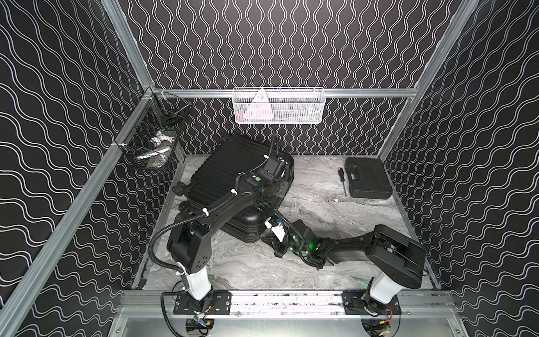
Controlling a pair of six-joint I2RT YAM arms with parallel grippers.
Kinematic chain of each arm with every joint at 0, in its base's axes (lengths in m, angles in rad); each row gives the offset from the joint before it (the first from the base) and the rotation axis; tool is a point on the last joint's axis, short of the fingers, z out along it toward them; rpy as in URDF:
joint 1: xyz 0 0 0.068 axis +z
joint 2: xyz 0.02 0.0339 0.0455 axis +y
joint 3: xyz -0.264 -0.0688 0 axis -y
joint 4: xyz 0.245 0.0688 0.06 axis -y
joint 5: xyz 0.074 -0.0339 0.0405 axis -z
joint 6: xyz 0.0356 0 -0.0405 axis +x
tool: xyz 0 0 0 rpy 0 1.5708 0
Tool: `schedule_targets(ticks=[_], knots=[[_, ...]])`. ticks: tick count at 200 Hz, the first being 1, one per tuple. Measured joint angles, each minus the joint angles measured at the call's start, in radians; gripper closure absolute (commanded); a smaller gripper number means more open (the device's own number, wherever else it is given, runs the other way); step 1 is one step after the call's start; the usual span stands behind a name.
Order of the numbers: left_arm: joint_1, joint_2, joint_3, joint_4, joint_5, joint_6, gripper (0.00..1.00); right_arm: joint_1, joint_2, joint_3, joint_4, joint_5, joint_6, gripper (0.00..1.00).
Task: Close the suitcase zippers
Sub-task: Zip the zipper on the suitcase.
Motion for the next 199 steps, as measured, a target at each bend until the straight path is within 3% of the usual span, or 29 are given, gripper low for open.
schedule_targets(ticks=[125, 166, 178, 199], knots=[[-0.001, 0.064, 0.016, 0.091, -0.079, -0.066, 1.00, 0.104, 0.058, 0.148, -0.148, 0.150, -0.060, 1.00], [0.002, 0.088, 0.073, 0.119, -0.048, -0.088, 0.26, 0.097, 0.023, 0.082, -0.105, 0.168, -0.049, 1.00], [0.007, 0.096, 0.110, 0.092, 0.009, -0.092, 0.16, 0.081, 0.001, 0.049, -0.085, 0.130, -0.044, 1.00], [0.010, 0.072, 0.156, 0.021, 0.068, -0.077, 0.10, 0.027, -0.040, -0.010, -0.048, 0.068, 0.002, 1.00]])
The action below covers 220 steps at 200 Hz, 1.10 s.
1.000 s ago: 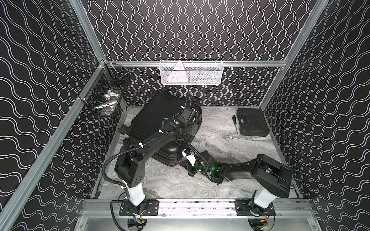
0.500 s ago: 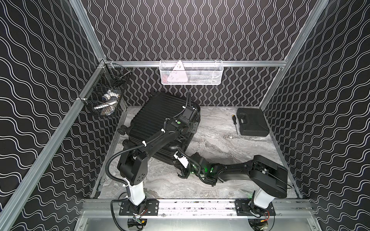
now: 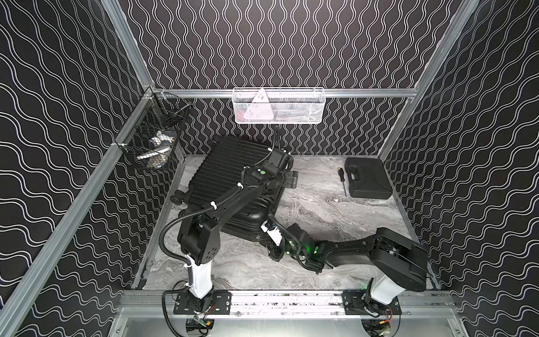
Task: Close the suitcase zippers
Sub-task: Zip the zipper on the suitcase.
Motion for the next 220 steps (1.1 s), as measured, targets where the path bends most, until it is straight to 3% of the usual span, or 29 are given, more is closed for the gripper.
schedule_targets(ticks=[30, 55, 119, 168, 220], knots=[[0.034, -0.138, -0.023, 0.002, 0.071, 0.090, 0.09, -0.089, -0.040, -0.073, 0.011, -0.083, 0.056, 1.00], [0.128, -0.247, -0.058, 0.011, 0.074, 0.125, 0.11, -0.127, -0.074, -0.102, 0.010, -0.124, 0.082, 1.00], [0.489, -0.350, -0.202, -0.108, -0.167, 0.143, 0.19, -0.144, -0.081, -0.101, -0.013, -0.159, 0.107, 1.00], [0.683, -0.363, -0.252, -0.188, -0.281, 0.121, 0.22, -0.144, -0.091, -0.101, -0.022, -0.158, 0.108, 1.00], [0.735, -0.345, -0.279, -0.297, -0.330, 0.152, 0.28, -0.161, -0.128, -0.101, -0.075, -0.151, 0.107, 1.00]])
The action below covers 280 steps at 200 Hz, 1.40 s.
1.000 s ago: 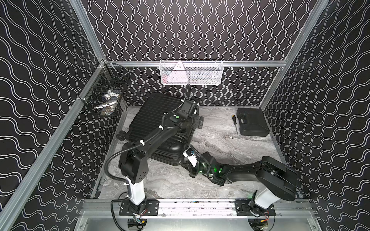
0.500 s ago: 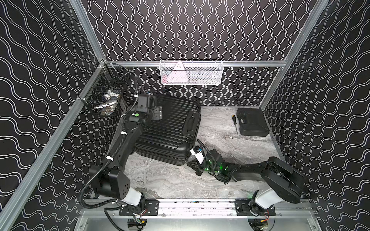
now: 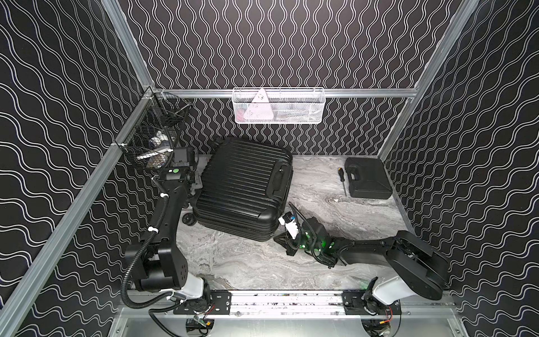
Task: Close the suitcase zippers
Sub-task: Zip the zipper on the suitcase.
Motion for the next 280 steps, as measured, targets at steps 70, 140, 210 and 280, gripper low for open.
schedule_targets(ticks=[70, 140, 210, 280], knots=[[-0.006, 0.020, 0.009, -0.090, 0.111, 0.125, 0.42, -0.039, -0.046, -0.003, -0.076, 0.005, 0.000, 1.00], [-0.185, -0.027, -0.037, -0.145, 0.141, 0.156, 0.44, -0.170, -0.200, -0.037, -0.274, 0.110, -0.015, 1.00], [-0.308, -0.108, -0.092, -0.203, 0.389, 0.179, 0.46, -0.344, -0.283, -0.052, -0.387, 0.203, -0.026, 1.00], [-0.399, -0.112, -0.133, -0.293, 0.697, 0.209, 0.47, -0.492, -0.290, -0.055, -0.403, 0.274, 0.002, 1.00]])
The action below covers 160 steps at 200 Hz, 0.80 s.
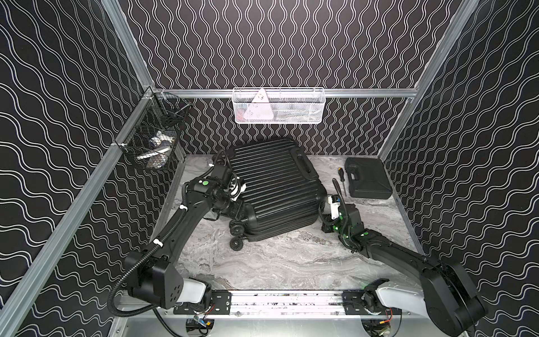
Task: Close the suitcase zippers
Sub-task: Zip the zipper on the suitcase.
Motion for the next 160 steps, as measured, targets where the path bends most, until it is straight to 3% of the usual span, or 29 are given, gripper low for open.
schedule_targets(ticks=[26, 74, 107, 160], knots=[[-0.024, -0.008, 0.002, -0.023, 0.070, 0.018, 0.42, -0.041, 0.025, 0.013, 0.002, -0.014, 0.023, 1.00], [-0.029, -0.152, -0.004, 0.107, -0.006, 0.034, 0.31, -0.057, 0.032, 0.017, 0.003, -0.050, 0.041, 1.00], [-0.029, -0.249, -0.096, 0.166, 0.031, 0.175, 0.25, -0.061, 0.032, 0.017, 0.003, -0.059, 0.041, 1.00], [-0.043, -0.217, -0.108, 0.111, 0.120, 0.442, 0.19, -0.061, 0.047, 0.018, 0.015, -0.069, 0.045, 1.00]])
